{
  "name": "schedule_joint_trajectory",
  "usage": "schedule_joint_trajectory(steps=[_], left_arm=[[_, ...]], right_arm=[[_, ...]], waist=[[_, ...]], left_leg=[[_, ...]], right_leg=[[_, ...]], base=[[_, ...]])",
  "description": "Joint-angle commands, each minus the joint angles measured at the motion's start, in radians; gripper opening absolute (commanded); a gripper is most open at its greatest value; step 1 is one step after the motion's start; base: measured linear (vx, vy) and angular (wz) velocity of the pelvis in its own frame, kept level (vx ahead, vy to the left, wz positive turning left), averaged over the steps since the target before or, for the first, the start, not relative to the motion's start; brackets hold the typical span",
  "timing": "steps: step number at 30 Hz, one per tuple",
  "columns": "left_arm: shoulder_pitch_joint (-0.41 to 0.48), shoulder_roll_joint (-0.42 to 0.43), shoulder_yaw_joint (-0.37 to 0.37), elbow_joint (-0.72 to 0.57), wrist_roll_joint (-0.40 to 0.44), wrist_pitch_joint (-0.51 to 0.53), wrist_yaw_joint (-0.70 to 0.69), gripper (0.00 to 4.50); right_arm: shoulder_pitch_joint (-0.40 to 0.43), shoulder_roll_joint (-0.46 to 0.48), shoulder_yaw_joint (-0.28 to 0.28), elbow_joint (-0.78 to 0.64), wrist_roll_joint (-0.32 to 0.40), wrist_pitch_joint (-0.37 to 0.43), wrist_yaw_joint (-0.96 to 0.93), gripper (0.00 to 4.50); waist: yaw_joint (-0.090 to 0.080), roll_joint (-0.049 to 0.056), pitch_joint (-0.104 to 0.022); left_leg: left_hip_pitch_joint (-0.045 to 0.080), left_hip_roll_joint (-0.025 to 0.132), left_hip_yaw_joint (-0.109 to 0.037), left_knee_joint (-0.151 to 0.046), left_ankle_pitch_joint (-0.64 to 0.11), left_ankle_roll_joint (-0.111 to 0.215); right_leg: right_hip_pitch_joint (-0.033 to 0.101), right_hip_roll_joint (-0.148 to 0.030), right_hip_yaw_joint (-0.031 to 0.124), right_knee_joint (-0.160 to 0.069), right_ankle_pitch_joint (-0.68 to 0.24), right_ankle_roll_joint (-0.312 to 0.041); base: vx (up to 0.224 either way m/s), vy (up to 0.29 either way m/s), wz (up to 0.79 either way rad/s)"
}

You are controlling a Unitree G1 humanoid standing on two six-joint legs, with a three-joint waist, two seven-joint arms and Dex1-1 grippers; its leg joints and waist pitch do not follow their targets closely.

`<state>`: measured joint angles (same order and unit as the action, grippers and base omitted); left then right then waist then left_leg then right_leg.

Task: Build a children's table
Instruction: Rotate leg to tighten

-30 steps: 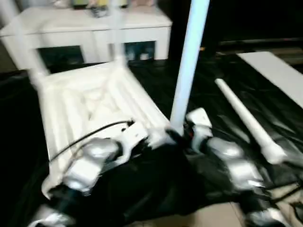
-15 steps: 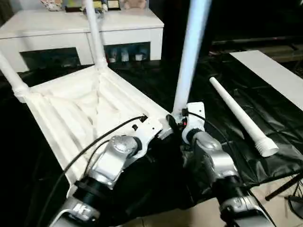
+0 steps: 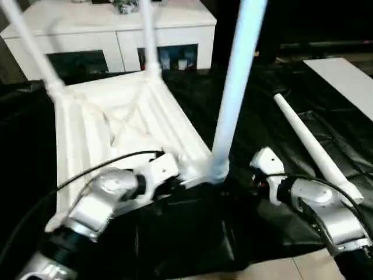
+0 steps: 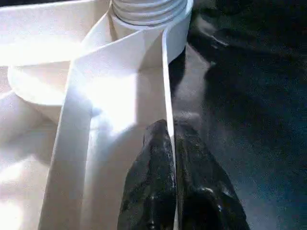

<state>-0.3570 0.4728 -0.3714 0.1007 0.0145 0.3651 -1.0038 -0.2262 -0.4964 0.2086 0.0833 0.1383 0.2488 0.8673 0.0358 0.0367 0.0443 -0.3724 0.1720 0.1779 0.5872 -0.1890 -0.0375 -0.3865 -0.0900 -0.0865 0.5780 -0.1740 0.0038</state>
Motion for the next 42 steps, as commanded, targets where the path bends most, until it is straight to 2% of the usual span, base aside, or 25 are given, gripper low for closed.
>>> schedule_joint_trajectory(steps=[1,3,9,11,12,18,24,31,34,35,36,37,39,40,41,42], left_arm=[[0.014,0.013,-0.05,-0.015,0.003,-0.013,-0.053,0.0],[0.014,0.017,-0.046,-0.012,-0.001,-0.017,-0.06,0.0],[0.012,0.032,-0.04,-0.001,-0.011,-0.036,-0.073,0.0],[0.013,0.033,-0.038,-0.002,-0.012,-0.036,-0.076,0.0],[0.013,0.033,-0.038,-0.003,-0.012,-0.036,-0.077,0.0],[0.017,0.039,-0.037,-0.004,-0.016,-0.038,-0.082,0.0],[0.019,0.045,-0.04,-0.006,-0.019,-0.037,-0.085,0.0],[0.022,0.048,-0.046,-0.008,-0.017,-0.029,-0.095,0.0],[0.024,0.045,-0.048,-0.005,-0.013,-0.02,-0.086,0.0],[0.024,0.036,-0.048,-0.001,-0.01,-0.009,-0.072,0.0],[0.022,0.018,-0.045,0.008,-0.004,0.01,-0.043,0.0],[0.01,-0.035,-0.032,0.035,0.009,0.047,0.037,0.0],[-0.017,-0.149,-0.002,0.088,0.024,0.101,0.188,0.0],[-0.029,-0.197,0.013,0.107,0.022,0.123,0.242,0.0],[-0.036,-0.225,0.021,0.118,0.021,0.135,0.273,0.0],[-0.047,-0.261,0.03,0.134,0.02,0.148,0.313,0.0]], right_arm=[[-0.005,-0.015,0.014,-0.034,0.024,0.003,0.026,3.97],[-0.016,-0.009,0.017,-0.027,0.024,0.008,0.028,3.97],[-0.04,0.026,0.018,0.03,0.02,-0.01,0.04,3.97],[-0.043,0.029,0.017,0.04,0.018,-0.012,0.043,3.97],[-0.044,0.031,0.016,0.045,0.019,-0.014,0.043,3.72],[-0.058,0.058,-0.005,0.08,0.05,-0.009,0.037,3.31],[-0.058,0.074,-0.011,0.086,0.066,-0.012,0.051,2.82],[-0.057,0.084,-0.009,0.108,0.064,-0.018,0.042,2.72],[-0.062,0.1,-0.01,0.135,0.038,-0.017,-0.012,2.72],[-0.068,0.118,-0.014,0.152,0.022,-0.016,-0.056,2.72],[-0.076,0.148,-0.021,0.176,0.001,-0.015,-0.122,2.71],[-0.092,0.209,-0.035,0.214,-0.03,-0.009,-0.242,2.71],[-0.125,0.324,-0.072,0.282,-0.068,0.012,-0.468,2.7],[-0.14,0.366,-0.085,0.306,-0.073,0.023,-0.541,2.7],[-0.148,0.389,-0.092,0.319,-0.074,0.028,-0.578,2.7],[-0.16,0.419,-0.099,0.338,-0.075,0.03,-0.621,2.69]], waist=[[-0.002,0.0,-0.058],[0.001,0.003,-0.056],[-0.002,-0.004,-0.053],[-0.001,-0.005,-0.053],[-0.002,-0.006,-0.054],[-0.001,-0.006,-0.058],[0.0,-0.006,-0.057],[-0.001,-0.006,-0.058],[-0.003,-0.005,-0.057],[-0.003,-0.006,-0.057],[-0.007,-0.005,-0.053],[-0.013,-0.002,-0.051],[-0.031,-0.006,-0.045],[-0.039,-0.005,-0.044],[-0.043,-0.008,-0.043],[-0.048,-0.008,-0.045]], left_leg=[[0.015,0.062,-0.019,-0.074,-0.228,0.06],[0.017,0.064,-0.019,-0.077,-0.236,0.053],[0.022,0.062,-0.016,-0.081,-0.303,0.016],[0.02,0.062,-0.015,-0.08,-0.297,0.016],[0.021,0.062,-0.014,-0.08,-0.294,0.016],[0.021,0.06,-0.009,-0.075,-0.247,0.032],[0.02,0.06,-0.009,-0.075,-0.246,0.034],[0.02,0.06,-0.009,-0.074,-0.24,0.034],[0.019,0.059,-0.009,-0.074,-0.242,0.033],[0.02,0.059,-0.009,-0.075,-0.248,0.031],[0.02,0.057,-0.01,-0.078,-0.285,0.015],[0.018,0.059,-0.009,-0.08,-0.302,0.005],[0.026,0.052,-0.019,-0.082,-0.4,-0.05],[0.029,0.052,-0.02,-0.082,-0.419,-0.062],[0.032,0.05,-0.024,-0.081,-0.44,-0.065],[0.031,0.05,-0.028,-0.082,-0.459,-0.058]], right_leg=[[0.037,-0.06,0.056,-0.051,-0.121,-0.262],[0.037,-0.059,0.055,-0.05,-0.137,-0.267],[0.032,-0.059,0.06,-0.056,-0.222,-0.244],[0.033,-0.06,0.063,-0.056,-0.233,-0.236],[0.032,-0.06,0.064,-0.056,-0.232,-0.235],[0.033,-0.058,0.067,-0.05,-0.182,-0.246],[0.034,-0.058,0.066,-0.051,-0.204,-0.241],[0.034,-0.058,0.066,-0.05,-0.2,-0.243],[0.034,-0.057,0.066,-0.051,-0.204,-0.244],[0.033,-0.057,0.066,-0.052,-0.212,-0.243],[0.031,-0.057,0.066,-0.057,-0.265,-0.233],[0.028,-0.058,0.068,-0.057,-0.281,-0.233],[0.021,-0.058,0.06,-0.07,-0.437,-0.191],[0.017,-0.06,0.061,-0.073,-0.469,-0.182],[0.016,-0.059,0.057,-0.08,-0.507,-0.167],[0.016,-0.061,0.056,-0.088,-0.538,-0.137]], base=[[0.0,0.0,0.0],[0.0,0.0,0.0],[0.0,0.0,0.0],[0.0,0.0,0.0],[0.0,0.0,0.0],[0.0,0.0,0.0],[0.0,0.0,0.0],[0.0,0.0,0.0],[0.0,0.0,0.0],[0.0,0.0,0.0],[0.0,0.0,0.0],[0.0,0.0,0.0],[0.0,0.0,0.0],[-0.065,0.005,-0.07],[-0.056,0.013,-0.06],[-0.056,0.013,-0.06]])
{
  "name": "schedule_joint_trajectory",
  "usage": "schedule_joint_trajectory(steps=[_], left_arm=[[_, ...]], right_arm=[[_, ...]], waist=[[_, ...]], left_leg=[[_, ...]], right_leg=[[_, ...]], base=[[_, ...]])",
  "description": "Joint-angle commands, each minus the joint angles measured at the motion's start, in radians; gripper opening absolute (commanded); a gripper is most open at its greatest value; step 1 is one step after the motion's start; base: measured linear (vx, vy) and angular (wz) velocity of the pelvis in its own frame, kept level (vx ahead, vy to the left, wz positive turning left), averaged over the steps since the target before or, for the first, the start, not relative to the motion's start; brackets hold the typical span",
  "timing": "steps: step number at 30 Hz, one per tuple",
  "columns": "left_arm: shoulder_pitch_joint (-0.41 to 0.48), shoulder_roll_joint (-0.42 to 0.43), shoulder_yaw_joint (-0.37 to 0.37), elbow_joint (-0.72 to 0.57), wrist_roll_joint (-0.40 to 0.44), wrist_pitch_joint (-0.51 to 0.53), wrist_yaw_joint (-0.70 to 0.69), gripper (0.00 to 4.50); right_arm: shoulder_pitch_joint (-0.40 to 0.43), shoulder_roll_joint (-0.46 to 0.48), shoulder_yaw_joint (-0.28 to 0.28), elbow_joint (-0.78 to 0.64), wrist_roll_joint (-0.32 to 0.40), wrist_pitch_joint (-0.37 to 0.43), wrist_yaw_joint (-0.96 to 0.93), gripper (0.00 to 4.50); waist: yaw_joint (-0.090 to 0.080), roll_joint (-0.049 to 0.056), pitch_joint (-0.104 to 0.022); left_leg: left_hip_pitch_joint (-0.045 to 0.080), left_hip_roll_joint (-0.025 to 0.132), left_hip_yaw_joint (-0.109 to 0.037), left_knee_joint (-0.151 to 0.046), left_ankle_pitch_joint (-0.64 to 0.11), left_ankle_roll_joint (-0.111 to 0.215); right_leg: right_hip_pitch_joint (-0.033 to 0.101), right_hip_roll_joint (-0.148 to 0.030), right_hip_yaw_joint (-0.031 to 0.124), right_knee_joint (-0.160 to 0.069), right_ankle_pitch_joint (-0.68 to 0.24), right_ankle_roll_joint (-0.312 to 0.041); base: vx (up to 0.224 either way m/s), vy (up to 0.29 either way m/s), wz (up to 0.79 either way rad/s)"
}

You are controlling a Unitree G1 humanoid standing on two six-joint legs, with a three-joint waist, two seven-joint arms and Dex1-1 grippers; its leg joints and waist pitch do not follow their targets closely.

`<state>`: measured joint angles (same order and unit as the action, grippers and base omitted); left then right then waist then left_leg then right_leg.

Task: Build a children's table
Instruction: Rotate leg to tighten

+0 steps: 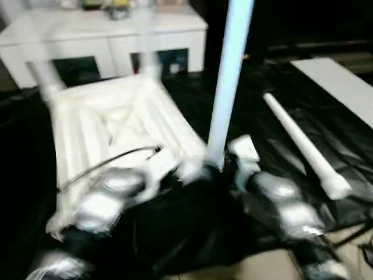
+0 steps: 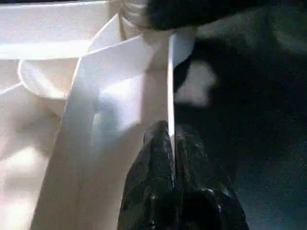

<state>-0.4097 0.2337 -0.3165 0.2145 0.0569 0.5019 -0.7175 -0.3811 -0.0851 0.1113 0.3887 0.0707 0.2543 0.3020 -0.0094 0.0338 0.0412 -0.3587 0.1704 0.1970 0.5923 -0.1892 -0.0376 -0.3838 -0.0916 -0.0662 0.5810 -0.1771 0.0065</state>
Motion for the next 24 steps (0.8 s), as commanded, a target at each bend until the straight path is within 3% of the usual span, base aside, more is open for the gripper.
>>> schedule_joint_trajectory(steps=[1,3,4,6,8,10,11,12,13,16,18,20,22,23,24], left_arm=[[-0.009,-0.056,-0.017,0.041,-0.019,0.015,0.068,0.0],[-0.043,-0.124,-0.001,0.094,-0.01,0.003,0.157,0.0],[-0.043,-0.124,-0.001,0.094,-0.01,0.003,0.157,0.0],[-0.092,-0.202,0.012,0.172,0.006,-0.05,0.266,0.0],[-0.105,-0.213,0.005,0.192,0.018,-0.079,0.275,0.0],[-0.105,-0.216,0.004,0.192,0.032,-0.084,0.262,0.0],[-0.103,-0.214,0.003,0.187,0.035,-0.083,0.255,0.0],[-0.1,-0.207,0.002,0.182,0.036,-0.081,0.25,0.0],[-0.099,-0.201,0.0,0.181,0.037,-0.087,0.245,0.0],[-0.095,-0.184,0.0,0.182,0.033,-0.107,0.229,0.0],[-0.097,-0.18,0.002,0.192,0.036,-0.124,0.23,0.0],[-0.097,-0.18,0.006,0.2,0.038,-0.141,0.233,0.0],[-0.095,-0.18,0.012,0.201,0.041,-0.149,0.239,0.0],[-0.095,-0.181,0.013,0.2,0.039,-0.146,0.239,0.28],[-0.091,-0.19,0.033,0.187,0.014,-0.113,0.224,0.45]], right_arm=[[-0.018,0.036,-0.01,0.053,-0.001,0.02,-0.091,2.69],[-0.047,0.087,-0.032,0.099,0.014,0.001,-0.156,2.69],[-0.047,0.087,-0.032,0.099,0.014,0.001,-0.156,2.69],[-0.091,0.124,-0.032,0.151,0.001,-0.047,-0.211,2.69],[-0.105,0.126,-0.03,0.161,-0.008,-0.063,-0.208,2.69],[-0.105,0.127,-0.048,0.155,-0.02,-0.083,-0.209,2.69],[-0.102,0.128,-0.055,0.148,-0.013,-0.09,-0.2,3.04],[-0.096,0.123,-0.067,0.137,-0.009,-0.099,-0.207,3.04],[-0.094,0.12,-0.072,0.132,-0.004,-0.102,-0.207,3.39],[-0.076,0.1,-0.077,0.094,-0.006,-0.12,-0.21,3.48],[-0.064,0.087,-0.078,0.055,-0.012,-0.109,-0.215,3.81],[-0.037,0.06,-0.072,-0.01,-0.036,-0.096,-0.222,3.86],[-0.002,0.04,-0.074,-0.081,-0.04,-0.08,-0.208,3.86],[0.002,0.039,-0.075,-0.088,-0.039,-0.079,-0.206,3.87],[0.061,0.019,-0.086,-0.183,-0.017,-0.05,-0.172,3.88]], waist=[[-0.005,-0.004,-0.041],[-0.007,-0.009,-0.042],[-0.006,-0.007,-0.041],[-0.003,-0.008,-0.041],[0.003,-0.009,-0.043],[0.006,-0.009,-0.048],[0.009,-0.008,-0.052],[0.013,-0.008,-0.053],[0.014,-0.008,-0.051],[0.017,-0.008,-0.05],[0.017,-0.008,-0.052],[0.018,-0.014,-0.051],[0.023,-0.01,-0.05],[0.022,-0.012,-0.05],[0.03,-0.012,-0.047]], left_leg=[[0.018,0.051,-0.048,-0.086,-0.468,-0.053],[0.03,0.044,-0.042,-0.078,-0.482,-0.033],[0.031,0.043,-0.043,-0.077,-0.484,-0.031],[0.027,0.045,-0.043,-0.08,-0.481,-0.025],[0.032,0.043,-0.042,-0.08,-0.486,-0.022],[0.011,0.048,-0.046,-0.089,-0.437,-0.012],[0.009,0.049,-0.045,-0.088,-0.416,-0.008],[0.008,0.05,-0.037,-0.086,-0.377,0.005],[0.006,0.049,-0.037,-0.086,-0.374,0.009],[0.002,0.049,-0.036,-0.086,-0.369,0.019],[-0.001,0.05,-0.037,-0.087,-0.346,0.022],[0.001,0.05,-0.034,-0.086,-0.334,0.024],[0.003,0.051,-0.033,-0.087,-0.325,0.025],[0.001,0.051,-0.033,-0.088,-0.322,0.027],[0.002,0.052,-0.032,-0.089,-0.323,0.031]], right_leg=[[0.011,-0.059,0.035,-0.094,-0.539,-0.134],[-0.003,-0.058,0.034,-0.109,-0.584,-0.11],[-0.004,-0.057,0.032,-0.111,-0.591,-0.107],[-0.003,-0.054,0.029,-0.113,-0.585,-0.09],[-0.006,-0.052,0.029,-0.115,-0.569,-0.089],[0.011,-0.057,0.034,-0.101,-0.501,-0.098],[0.012,-0.058,0.037,-0.099,-0.469,-0.104],[0.008,-0.056,0.042,-0.093,-0.393,-0.133],[0.01,-0.057,0.042,-0.092,-0.389,-0.139],[0.014,-0.06,0.042,-0.092,-0.409,-0.142],[0.017,-0.06,0.041,-0.09,-0.411,-0.137],[0.015,-0.058,0.042,-0.092,-0.408,-0.136],[0.014,-0.058,0.044,-0.091,-0.405,-0.133],[0.015,-0.056,0.044,-0.092,-0.406,-0.13],[0.015,-0.056,0.046,-0.095,-0.417,-0.117]], base=[[0.0,0.0,0.0],[0.0,0.0,0.0],[0.0,0.0,0.0],[0.0,0.0,0.0],[0.0,0.0,0.0],[0.0,0.0,0.0],[0.0,0.0,0.0],[0.0,0.0,0.0],[0.0,0.0,0.0],[0.0,0.0,0.0],[0.0,0.0,0.0],[0.0,0.0,0.0],[0.0,0.0,0.0],[0.0,0.0,0.0],[0.0,0.0,0.0]])
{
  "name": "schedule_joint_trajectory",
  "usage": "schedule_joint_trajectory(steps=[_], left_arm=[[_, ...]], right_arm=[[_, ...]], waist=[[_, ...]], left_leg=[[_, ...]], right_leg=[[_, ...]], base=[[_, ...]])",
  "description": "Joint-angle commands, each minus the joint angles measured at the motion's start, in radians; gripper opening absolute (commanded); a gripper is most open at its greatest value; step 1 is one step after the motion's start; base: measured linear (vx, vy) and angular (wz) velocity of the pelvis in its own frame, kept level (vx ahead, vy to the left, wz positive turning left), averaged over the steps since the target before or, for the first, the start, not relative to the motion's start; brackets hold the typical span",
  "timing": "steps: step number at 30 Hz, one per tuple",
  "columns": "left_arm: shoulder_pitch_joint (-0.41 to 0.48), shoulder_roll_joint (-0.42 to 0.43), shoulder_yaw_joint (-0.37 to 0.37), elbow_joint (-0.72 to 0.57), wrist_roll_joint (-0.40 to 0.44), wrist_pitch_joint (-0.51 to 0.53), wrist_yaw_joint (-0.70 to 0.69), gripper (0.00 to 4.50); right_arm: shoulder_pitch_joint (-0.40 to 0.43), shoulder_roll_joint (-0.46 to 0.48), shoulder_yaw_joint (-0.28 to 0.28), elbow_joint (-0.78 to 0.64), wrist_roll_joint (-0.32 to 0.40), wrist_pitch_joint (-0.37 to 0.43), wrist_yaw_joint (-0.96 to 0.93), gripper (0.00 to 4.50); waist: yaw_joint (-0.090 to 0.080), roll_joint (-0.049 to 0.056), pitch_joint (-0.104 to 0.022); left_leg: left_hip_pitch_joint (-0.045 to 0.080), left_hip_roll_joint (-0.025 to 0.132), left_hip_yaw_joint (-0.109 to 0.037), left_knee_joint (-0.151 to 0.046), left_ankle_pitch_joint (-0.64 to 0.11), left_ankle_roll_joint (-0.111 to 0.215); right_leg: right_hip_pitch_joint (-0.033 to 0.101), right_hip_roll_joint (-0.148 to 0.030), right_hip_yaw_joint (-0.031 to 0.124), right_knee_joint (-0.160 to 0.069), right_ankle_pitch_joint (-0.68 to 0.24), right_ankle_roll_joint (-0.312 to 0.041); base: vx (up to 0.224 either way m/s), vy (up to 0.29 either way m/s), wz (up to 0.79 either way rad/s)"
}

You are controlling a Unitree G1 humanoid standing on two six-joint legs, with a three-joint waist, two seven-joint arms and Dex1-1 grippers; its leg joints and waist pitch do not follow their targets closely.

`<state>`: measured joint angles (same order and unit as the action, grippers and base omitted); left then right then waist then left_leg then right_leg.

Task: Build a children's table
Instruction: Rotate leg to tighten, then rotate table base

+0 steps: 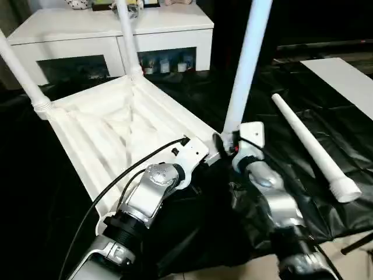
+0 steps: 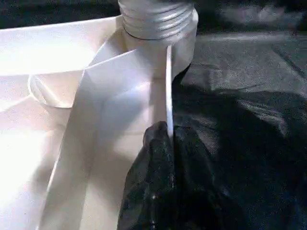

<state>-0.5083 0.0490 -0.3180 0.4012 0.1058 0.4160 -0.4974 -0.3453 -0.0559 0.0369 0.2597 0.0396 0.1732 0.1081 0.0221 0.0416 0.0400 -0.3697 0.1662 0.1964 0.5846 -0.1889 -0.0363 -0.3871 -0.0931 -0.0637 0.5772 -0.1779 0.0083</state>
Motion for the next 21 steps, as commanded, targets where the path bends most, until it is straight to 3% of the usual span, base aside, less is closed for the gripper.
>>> schedule_joint_trajectory(steps=[1,5,6,8,9,11,12,15,17,18,21], left_arm=[[0.009,-0.006,0.039,-0.012,-0.039,-0.016,0.004,0.45],[0.029,0.009,0.043,-0.106,-0.069,0.028,-0.036,0.78],[0.035,0.013,0.046,-0.129,-0.079,0.04,-0.047,0.9],[0.056,0.041,0.069,-0.215,-0.109,0.069,-0.076,0.95],[0.067,0.059,0.086,-0.257,-0.131,0.091,-0.097,1.02],[0.082,0.106,0.119,-0.318,-0.158,0.117,-0.132,1.21],[0.092,0.165,0.158,-0.362,-0.171,0.138,-0.156,1.31],[0.098,0.314,0.254,-0.394,-0.157,0.15,-0.171,1.42],[0.098,0.351,0.276,-0.391,-0.149,0.152,-0.174,1.59],[0.097,0.44,0.33,-0.363,-0.128,0.143,-0.172,1.75],[0.1,0.509,0.372,-0.35,-0.116,0.156,-0.161,2.03]], right_arm=[[0.046,-0.016,-0.015,-0.081,0.019,0.038,0.027,3.88],[0.126,-0.036,-0.025,-0.168,0.017,0.051,0.033,3.88],[0.139,-0.038,-0.028,-0.181,0.016,0.054,0.031,3.88],[0.169,-0.059,-0.03,-0.196,0.013,0.072,0.032,3.88],[0.178,-0.066,-0.035,-0.193,0.014,0.075,0.028,3.88],[0.187,-0.077,-0.043,-0.19,0.011,0.088,0.023,3.88],[0.191,-0.087,-0.047,-0.184,0.003,0.106,0.023,3.88],[0.181,-0.093,-0.054,-0.166,-0.001,0.135,0.025,3.88],[0.179,-0.096,-0.051,-0.164,-0.006,0.141,0.026,3.88],[0.171,-0.097,-0.046,-0.155,-0.011,0.154,0.024,3.88],[0.165,-0.101,-0.037,-0.148,-0.01,0.16,0.03,3.88]], waist=[[0.001,-0.02,-0.047],[0.007,-0.017,-0.055],[0.006,-0.016,-0.061],[0.009,-0.013,-0.067],[0.009,-0.013,-0.065],[0.008,-0.013,-0.063],[0.007,-0.006,-0.062],[0.002,-0.009,-0.058],[-0.002,-0.005,-0.054],[-0.001,-0.004,-0.052],[-0.001,-0.002,-0.053]], left_leg=[[0.014,0.057,-0.031,-0.081,-0.323,0.029],[0.008,0.063,-0.035,-0.082,-0.283,0.019],[0.0,0.063,-0.033,-0.078,-0.218,0.034],[0.0,0.062,-0.031,-0.068,-0.158,0.059],[-0.004,0.062,-0.028,-0.065,-0.125,0.08],[-0.005,0.06,-0.025,-0.063,-0.122,0.09],[-0.002,0.058,-0.025,-0.063,-0.127,0.092],[0.001,0.057,-0.024,-0.066,-0.16,0.079],[0.008,0.057,-0.025,-0.07,-0.197,0.047],[0.013,0.058,-0.025,-0.072,-0.219,0.03],[0.016,0.058,-0.027,-0.076,-0.242,-0.001]], right_leg=[[0.019,-0.055,0.044,-0.09,-0.421,-0.117],[0.024,-0.054,0.044,-0.078,-0.321,-0.139],[0.029,-0.052,0.044,-0.062,-0.196,-0.173],[0.03,-0.052,0.042,-0.05,-0.104,-0.204],[0.03,-0.053,0.041,-0.047,-0.063,-0.225],[0.03,-0.051,0.041,-0.046,-0.06,-0.237],[0.03,-0.048,0.04,-0.045,-0.065,-0.243],[0.029,-0.045,0.04,-0.049,-0.112,-0.237],[0.025,-0.04,0.04,-0.051,-0.171,-0.217],[0.02,-0.039,0.041,-0.053,-0.193,-0.21],[0.018,-0.039,0.043,-0.05,-0.198,-0.198]], base=[[0.0,0.0,0.0],[0.0,0.0,0.0],[0.0,0.0,0.0],[0.0,0.0,0.0],[0.0,0.0,0.0],[0.0,0.0,0.0],[0.0,0.0,0.0],[0.0,0.0,0.0],[0.0,0.0,0.0],[0.0,0.0,0.0],[0.0,0.0,0.0]])
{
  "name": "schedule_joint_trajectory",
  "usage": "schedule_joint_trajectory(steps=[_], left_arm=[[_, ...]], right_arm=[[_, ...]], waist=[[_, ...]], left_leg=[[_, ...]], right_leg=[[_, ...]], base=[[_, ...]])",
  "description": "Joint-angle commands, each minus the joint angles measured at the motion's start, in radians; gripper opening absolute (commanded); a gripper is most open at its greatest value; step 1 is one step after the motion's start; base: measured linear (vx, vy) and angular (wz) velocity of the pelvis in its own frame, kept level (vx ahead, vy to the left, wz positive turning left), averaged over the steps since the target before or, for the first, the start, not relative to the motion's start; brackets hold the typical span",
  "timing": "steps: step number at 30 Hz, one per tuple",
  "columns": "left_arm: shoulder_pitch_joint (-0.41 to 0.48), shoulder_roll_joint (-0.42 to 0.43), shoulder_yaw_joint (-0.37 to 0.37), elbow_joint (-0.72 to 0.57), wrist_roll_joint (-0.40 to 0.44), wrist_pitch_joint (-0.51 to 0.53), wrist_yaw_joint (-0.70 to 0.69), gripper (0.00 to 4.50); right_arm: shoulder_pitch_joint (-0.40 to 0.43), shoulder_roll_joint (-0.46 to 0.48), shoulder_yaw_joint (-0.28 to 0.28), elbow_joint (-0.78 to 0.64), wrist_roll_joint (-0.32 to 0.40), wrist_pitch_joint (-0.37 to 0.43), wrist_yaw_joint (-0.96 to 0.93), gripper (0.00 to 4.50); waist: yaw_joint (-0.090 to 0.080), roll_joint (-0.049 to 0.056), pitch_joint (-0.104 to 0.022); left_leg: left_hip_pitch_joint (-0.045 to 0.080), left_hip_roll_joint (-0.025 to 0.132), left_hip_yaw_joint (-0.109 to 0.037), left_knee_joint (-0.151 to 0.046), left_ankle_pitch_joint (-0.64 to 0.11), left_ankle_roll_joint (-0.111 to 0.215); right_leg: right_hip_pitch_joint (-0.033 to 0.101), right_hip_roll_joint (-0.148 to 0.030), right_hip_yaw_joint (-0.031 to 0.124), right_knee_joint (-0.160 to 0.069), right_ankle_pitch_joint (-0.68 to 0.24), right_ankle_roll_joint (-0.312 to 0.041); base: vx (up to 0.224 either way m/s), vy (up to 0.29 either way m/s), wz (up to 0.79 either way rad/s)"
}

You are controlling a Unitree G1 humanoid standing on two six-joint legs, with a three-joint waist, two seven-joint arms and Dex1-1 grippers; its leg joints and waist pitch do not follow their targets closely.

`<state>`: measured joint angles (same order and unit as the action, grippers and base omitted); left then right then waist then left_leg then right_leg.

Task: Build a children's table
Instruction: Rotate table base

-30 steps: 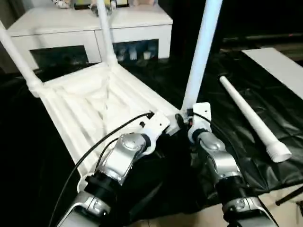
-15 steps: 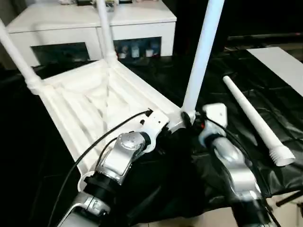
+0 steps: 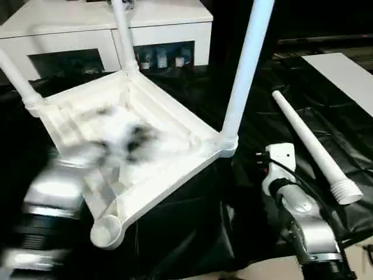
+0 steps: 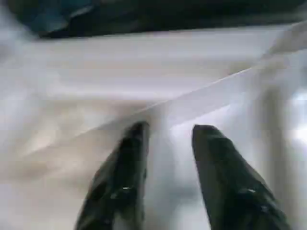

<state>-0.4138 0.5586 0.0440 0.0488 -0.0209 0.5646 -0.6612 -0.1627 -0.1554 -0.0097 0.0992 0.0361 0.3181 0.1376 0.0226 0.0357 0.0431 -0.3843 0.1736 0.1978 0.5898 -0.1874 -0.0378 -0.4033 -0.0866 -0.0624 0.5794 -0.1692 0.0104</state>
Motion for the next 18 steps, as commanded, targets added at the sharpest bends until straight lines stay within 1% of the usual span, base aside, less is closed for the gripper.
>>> schedule_joint_trajectory(steps=[1,2,3,4,5,6,7,8,9,10,11,12,13,14,15,16,17,18], left_arm=[[0.01,0.063,0.043,0.019,0.036,0.025,0.026,2.03],[0.013,0.084,0.05,0.024,0.047,0.029,0.034,2.2],[0.017,0.116,0.059,0.032,0.064,0.036,0.046,2.2],[0.032,0.165,0.06,0.048,0.095,0.043,0.063,2.32],[0.047,0.204,0.055,0.059,0.122,0.053,0.073,2.32],[0.057,0.227,0.053,0.064,0.138,0.059,0.076,2.41],[0.074,0.245,0.051,0.066,0.15,0.079,0.075,2.52],[0.075,0.246,0.05,0.066,0.15,0.08,0.074,2.6],[0.111,0.263,0.028,0.054,0.151,0.118,0.047,2.69],[0.121,0.268,0.018,0.048,0.151,0.128,0.036,2.69],[0.138,0.274,0.003,0.039,0.15,0.144,0.02,2.74],[0.193,0.298,-0.059,0.001,0.15,0.186,-0.034,2.84],[0.208,0.302,-0.074,-0.009,0.147,0.194,-0.048,2.95],[0.223,0.306,-0.09,-0.02,0.144,0.202,-0.062,3.07],[0.247,0.313,-0.116,-0.041,0.133,0.215,-0.084,3.07],[0.255,0.315,-0.125,-0.053,0.126,0.22,-0.095,3.1],[0.266,0.314,-0.134,-0.072,0.116,0.227,-0.11,3.17],[0.275,0.312,-0.143,-0.092,0.105,0.233,-0.126,3.28]], right_arm=[[-0.025,-0.003,0.017,0.02,-0.005,0.019,0.008,3.88],[-0.027,-0.003,0.019,0.022,-0.004,0.021,0.01,3.88],[-0.03,-0.003,0.021,0.024,-0.002,0.024,0.014,3.88],[-0.036,-0.001,0.024,0.03,-0.003,0.027,0.018,3.88],[-0.041,0.001,0.027,0.036,-0.002,0.031,0.024,3.88],[-0.044,0.002,0.029,0.039,-0.002,0.034,0.028,3.88],[-0.049,0.003,0.037,0.044,-0.002,0.041,0.036,3.88],[-0.049,0.003,0.037,0.045,-0.002,0.041,0.037,3.88],[-0.057,0.003,0.055,0.055,0.002,0.045,0.066,3.88],[-0.059,0.003,0.06,0.057,0.004,0.046,0.075,3.88],[-0.062,0.003,0.068,0.06,0.006,0.049,0.087,3.88],[-0.069,0.0,0.094,0.071,0.016,0.064,0.129,3.88],[-0.071,-0.002,0.103,0.073,0.015,0.068,0.14,3.88],[-0.072,-0.005,0.113,0.076,0.015,0.073,0.152,3.88],[-0.074,-0.009,0.127,0.08,0.012,0.079,0.171,3.88],[-0.074,-0.011,0.131,0.082,0.01,0.08,0.177,3.88],[-0.076,-0.01,0.133,0.085,0.009,0.08,0.181,3.88],[-0.079,-0.01,0.135,0.092,0.007,0.081,0.184,3.88]], waist=[[-0.002,0.0,-0.056],[0.003,0.003,-0.057],[0.001,0.002,-0.056],[0.004,0.004,-0.058],[0.003,0.004,-0.058],[0.005,0.0,-0.058],[0.005,0.002,-0.057],[0.006,0.003,-0.058],[0.009,0.005,-0.059],[0.008,0.003,-0.057],[0.01,0.007,-0.057],[0.01,0.008,-0.057],[0.009,0.006,-0.058],[0.01,0.007,-0.058],[0.011,0.008,-0.056],[0.011,0.008,-0.056],[0.011,0.007,-0.055],[0.012,0.005,-0.052]], left_leg=[[0.032,0.052,-0.028,-0.082,-0.245,-0.003],[0.034,0.051,-0.029,-0.081,-0.244,-0.008],[0.03,0.049,-0.027,-0.083,-0.239,-0.011],[0.033,0.05,-0.028,-0.082,-0.238,-0.014],[0.032,0.05,-0.028,-0.081,-0.236,-0.013],[0.031,0.048,-0.027,-0.08,-0.227,-0.007],[0.031,0.049,-0.028,-0.081,-0.225,-0.007],[0.033,0.05,-0.028,-0.081,-0.223,-0.013],[0.036,0.051,-0.027,-0.08,-0.226,-0.017],[0.032,0.051,-0.028,-0.082,-0.226,-0.016],[0.036,0.052,-0.027,-0.082,-0.232,-0.02],[0.035,0.052,-0.029,-0.084,-0.253,-0.025],[0.033,0.053,-0.031,-0.085,-0.254,-0.026],[0.035,0.053,-0.03,-0.084,-0.262,-0.025],[0.036,0.052,-0.028,-0.085,-0.273,-0.027],[0.036,0.053,-0.029,-0.084,-0.276,-0.03],[0.035,0.054,-0.029,-0.087,-0.282,-0.032],[0.039,0.053,-0.029,-0.087,-0.317,-0.044]], right_leg=[[0.033,-0.045,0.042,-0.053,-0.203,-0.201],[0.031,-0.045,0.042,-0.047,-0.189,-0.201],[0.034,-0.045,0.043,-0.047,-0.182,-0.197],[0.033,-0.046,0.043,-0.047,-0.178,-0.197],[0.032,-0.046,0.043,-0.047,-0.169,-0.197],[0.034,-0.047,0.045,-0.044,-0.169,-0.191],[0.034,-0.048,0.045,-0.045,-0.171,-0.191],[0.033,-0.049,0.045,-0.045,-0.168,-0.196],[0.029,-0.049,0.045,-0.042,-0.156,-0.205],[0.031,-0.048,0.045,-0.042,-0.155,-0.206],[0.029,-0.048,0.045,-0.043,-0.156,-0.207],[0.03,-0.049,0.045,-0.042,-0.163,-0.21],[0.032,-0.05,0.045,-0.041,-0.162,-0.211],[0.03,-0.051,0.046,-0.042,-0.165,-0.213],[0.027,-0.05,0.047,-0.046,-0.176,-0.213],[0.027,-0.051,0.048,-0.045,-0.174,-0.216],[0.028,-0.05,0.048,-0.046,-0.18,-0.215],[0.024,-0.05,0.048,-0.05,-0.21,-0.212]], base=[[0.0,0.0,0.0],[0.0,0.0,0.0],[0.0,0.0,0.0],[0.0,0.0,0.0],[0.0,0.0,0.0],[0.0,0.0,0.0],[0.0,0.0,0.0],[0.0,0.0,0.0],[0.0,0.0,0.0],[0.0,0.0,0.0],[0.0,0.0,0.0],[0.0,0.0,0.0],[0.0,0.0,0.0],[0.0,0.0,0.0],[0.0,0.0,0.0],[0.0,0.0,0.0],[0.0,0.0,0.0],[0.0,0.0,0.0]])
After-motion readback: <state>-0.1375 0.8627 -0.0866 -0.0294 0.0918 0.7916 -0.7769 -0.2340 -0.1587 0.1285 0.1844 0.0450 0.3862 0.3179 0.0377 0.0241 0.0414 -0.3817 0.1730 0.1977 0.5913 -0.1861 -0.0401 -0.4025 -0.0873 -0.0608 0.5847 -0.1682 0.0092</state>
